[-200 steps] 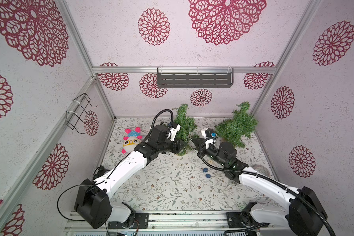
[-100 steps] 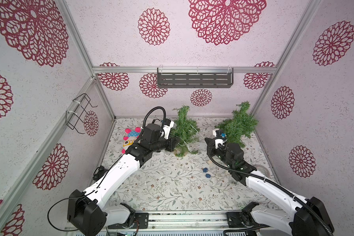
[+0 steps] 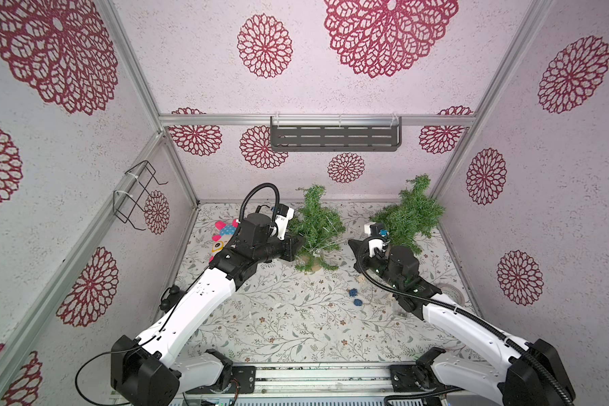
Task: Wrap string light around the christmas tree
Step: Wrap the light string around the Christmas tree.
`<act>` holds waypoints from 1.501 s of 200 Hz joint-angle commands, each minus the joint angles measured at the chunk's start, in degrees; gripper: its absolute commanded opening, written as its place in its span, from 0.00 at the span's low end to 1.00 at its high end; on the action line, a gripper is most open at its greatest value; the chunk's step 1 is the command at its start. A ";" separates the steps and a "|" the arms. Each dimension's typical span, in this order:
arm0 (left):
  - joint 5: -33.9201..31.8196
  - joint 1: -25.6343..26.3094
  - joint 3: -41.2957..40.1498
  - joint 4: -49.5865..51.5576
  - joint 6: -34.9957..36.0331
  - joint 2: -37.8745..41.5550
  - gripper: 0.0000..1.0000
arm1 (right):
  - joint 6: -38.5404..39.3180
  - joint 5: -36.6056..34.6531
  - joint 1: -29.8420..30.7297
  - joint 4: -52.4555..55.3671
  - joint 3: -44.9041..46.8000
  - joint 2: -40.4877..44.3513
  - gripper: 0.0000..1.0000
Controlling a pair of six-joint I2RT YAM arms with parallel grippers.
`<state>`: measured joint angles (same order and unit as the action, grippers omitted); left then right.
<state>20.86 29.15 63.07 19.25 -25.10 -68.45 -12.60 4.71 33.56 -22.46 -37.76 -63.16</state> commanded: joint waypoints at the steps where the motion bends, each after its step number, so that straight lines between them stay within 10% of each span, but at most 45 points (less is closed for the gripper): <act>1: 2.52 0.66 -2.21 -3.34 -0.76 6.88 0.00 | -1.27 1.55 0.53 -1.45 -2.15 -0.21 0.00; 158: -5.49 -1.37 -1.64 -10.26 1.22 8.90 0.00 | -1.87 3.99 4.36 -4.35 -7.90 -3.81 0.00; 300: -34.21 -1.39 2.41 -21.62 -11.53 -1.16 0.00 | -2.69 3.49 5.90 -4.96 -7.07 -5.17 0.00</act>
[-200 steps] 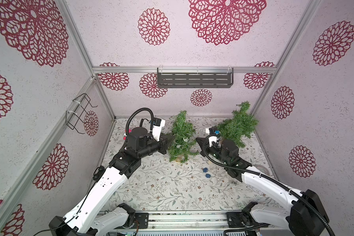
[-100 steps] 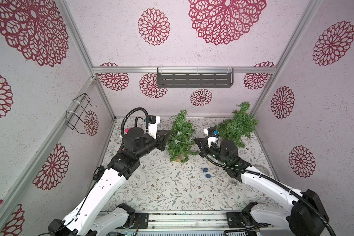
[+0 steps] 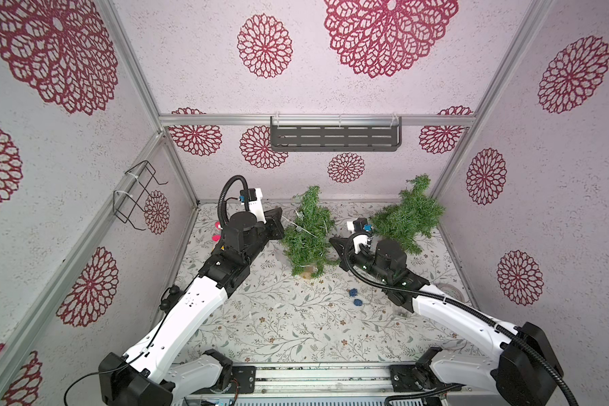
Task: Wrap string light around the christmas tree
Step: Wrap the light string around the Christmas tree.
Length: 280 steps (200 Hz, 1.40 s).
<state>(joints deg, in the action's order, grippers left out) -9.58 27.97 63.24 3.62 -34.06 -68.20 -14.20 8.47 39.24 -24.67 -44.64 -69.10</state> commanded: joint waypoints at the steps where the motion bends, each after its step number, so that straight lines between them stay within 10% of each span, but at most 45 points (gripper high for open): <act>1: -3.64 -0.16 2.28 -6.08 -2.49 -1.49 0.00 | -1.05 -0.28 0.22 -2.76 -0.23 0.83 0.00; 170: 6.40 -0.80 12.01 -2.36 5.68 -17.41 0.09 | -1.52 -1.87 0.31 -2.20 2.73 3.69 0.02; 241: 12.27 -2.24 10.36 2.34 8.36 -13.68 0.46 | -1.01 -1.90 0.13 2.34 2.26 6.94 0.51; 280: 12.90 -3.18 10.04 8.48 11.44 -8.86 0.58 | -0.74 -2.97 -1.39 7.74 2.03 10.39 0.61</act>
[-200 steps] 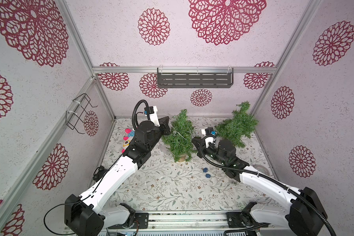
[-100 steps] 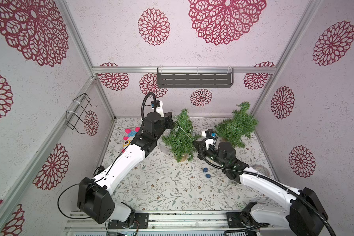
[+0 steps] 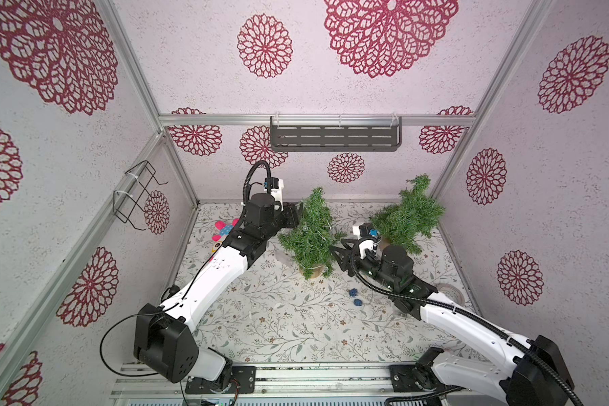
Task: Wrap string light around the christmas tree
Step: Wrap the light string around the Christmas tree.
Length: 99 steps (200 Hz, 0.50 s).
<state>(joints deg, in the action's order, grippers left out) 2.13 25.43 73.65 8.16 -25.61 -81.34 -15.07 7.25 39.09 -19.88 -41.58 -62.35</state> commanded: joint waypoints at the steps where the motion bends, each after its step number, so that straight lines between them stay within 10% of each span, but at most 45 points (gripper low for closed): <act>1: 1.24 -0.60 -0.40 4.04 3.09 4.40 0.59 | 0.13 -1.81 -1.31 3.15 -1.12 3.72 0.61; 99: 0.15 -1.08 -11.42 7.11 4.00 15.09 0.70 | 6.98 -6.57 1.50 8.57 -20.83 -10.55 0.86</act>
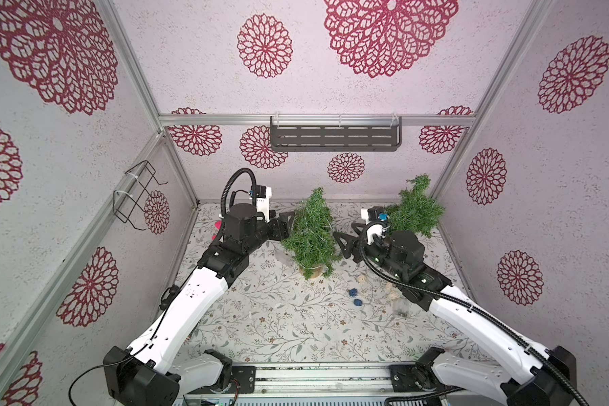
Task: Wrap string light around the christmas tree
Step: Move the christmas tree to the center of the board.
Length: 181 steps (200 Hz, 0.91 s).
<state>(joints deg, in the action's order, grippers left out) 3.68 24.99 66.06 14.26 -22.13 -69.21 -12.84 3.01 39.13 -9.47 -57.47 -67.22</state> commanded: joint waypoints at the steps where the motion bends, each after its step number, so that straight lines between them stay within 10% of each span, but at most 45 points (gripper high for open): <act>1: -1.53 -0.64 -4.23 0.93 0.43 3.17 0.70 | 4.88 -2.36 1.51 -2.02 -5.11 -5.92 0.86; 69: -4.85 -0.54 -26.60 -8.27 -7.20 13.61 0.70 | 11.68 -4.93 3.91 -17.39 -10.55 -18.70 0.82; 181: -2.99 -0.31 -29.94 -13.25 -6.55 8.82 0.68 | 13.82 -5.72 4.55 -23.06 -11.74 -24.62 0.39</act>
<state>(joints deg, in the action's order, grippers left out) -0.34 24.80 37.01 4.32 -28.56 -59.05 0.40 -3.01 43.35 -28.82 -67.70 -91.55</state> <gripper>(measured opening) 0.683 0.425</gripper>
